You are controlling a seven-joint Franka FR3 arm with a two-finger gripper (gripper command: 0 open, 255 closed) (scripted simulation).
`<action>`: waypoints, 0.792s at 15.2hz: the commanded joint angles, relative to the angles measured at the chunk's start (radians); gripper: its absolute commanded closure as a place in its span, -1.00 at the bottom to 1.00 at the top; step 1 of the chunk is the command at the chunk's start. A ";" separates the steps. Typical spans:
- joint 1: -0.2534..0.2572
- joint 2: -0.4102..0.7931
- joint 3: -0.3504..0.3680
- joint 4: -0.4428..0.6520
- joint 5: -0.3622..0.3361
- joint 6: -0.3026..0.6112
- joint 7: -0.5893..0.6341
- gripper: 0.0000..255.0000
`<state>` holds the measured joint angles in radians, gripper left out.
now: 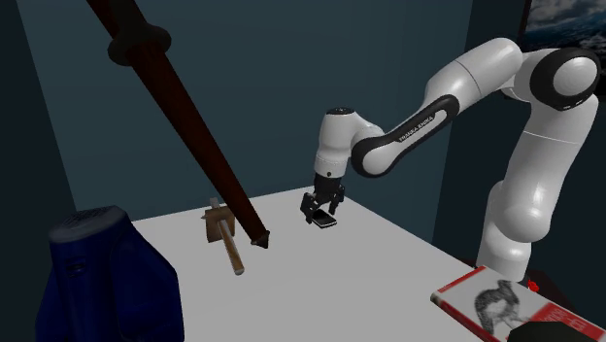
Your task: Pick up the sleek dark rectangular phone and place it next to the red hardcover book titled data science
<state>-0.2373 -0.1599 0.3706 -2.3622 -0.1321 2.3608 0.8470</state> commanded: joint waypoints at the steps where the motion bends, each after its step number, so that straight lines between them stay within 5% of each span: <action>1: 0.000 0.000 0.000 0.000 0.000 0.000 0.000 -1.00; 2: 0.000 0.000 0.000 0.000 0.000 0.000 0.000 1.00; 12: 0.001 -0.007 -0.001 0.007 0.005 -0.013 -0.005 1.00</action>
<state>-0.2369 -0.1639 0.3698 -2.3590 -0.1295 2.3552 0.8441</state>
